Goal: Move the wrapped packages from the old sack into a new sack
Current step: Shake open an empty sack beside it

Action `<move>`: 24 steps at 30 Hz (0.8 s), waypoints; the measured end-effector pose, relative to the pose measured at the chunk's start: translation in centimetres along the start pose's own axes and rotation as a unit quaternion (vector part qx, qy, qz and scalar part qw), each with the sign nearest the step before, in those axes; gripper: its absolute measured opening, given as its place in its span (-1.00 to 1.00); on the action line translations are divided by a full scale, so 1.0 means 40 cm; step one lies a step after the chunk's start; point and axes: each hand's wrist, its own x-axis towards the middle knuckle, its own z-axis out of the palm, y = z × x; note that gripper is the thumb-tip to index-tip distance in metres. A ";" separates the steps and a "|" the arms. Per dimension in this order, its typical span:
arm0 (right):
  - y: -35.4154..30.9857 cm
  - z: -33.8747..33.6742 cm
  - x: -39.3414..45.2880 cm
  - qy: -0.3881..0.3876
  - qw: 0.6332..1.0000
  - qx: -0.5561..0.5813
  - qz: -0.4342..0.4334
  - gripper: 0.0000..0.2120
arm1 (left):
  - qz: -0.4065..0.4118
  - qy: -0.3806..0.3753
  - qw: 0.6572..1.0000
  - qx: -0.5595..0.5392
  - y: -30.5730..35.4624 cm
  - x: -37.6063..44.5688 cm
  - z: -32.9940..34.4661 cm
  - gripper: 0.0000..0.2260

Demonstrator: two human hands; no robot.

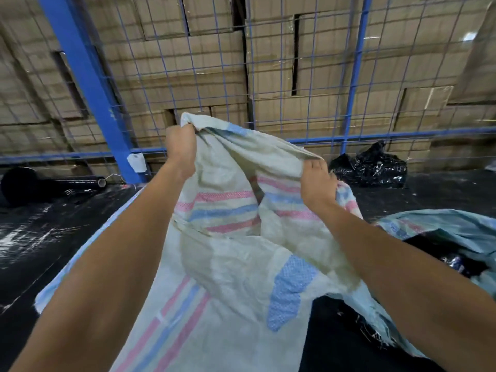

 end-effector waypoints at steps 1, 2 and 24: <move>0.000 0.000 0.008 -0.006 0.993 0.103 0.058 -0.54 | -0.004 -0.018 1.000 -0.002 -0.016 -0.008 -0.006 -0.84; -0.006 0.000 0.009 -0.026 0.971 0.206 0.118 -0.56 | -0.026 -0.036 0.999 -0.016 -0.037 -0.012 -0.015 -0.82; -0.112 0.030 -0.083 -0.533 0.632 0.549 0.122 -0.71 | 0.051 -0.332 0.853 0.400 -0.195 -0.077 -0.090 -0.34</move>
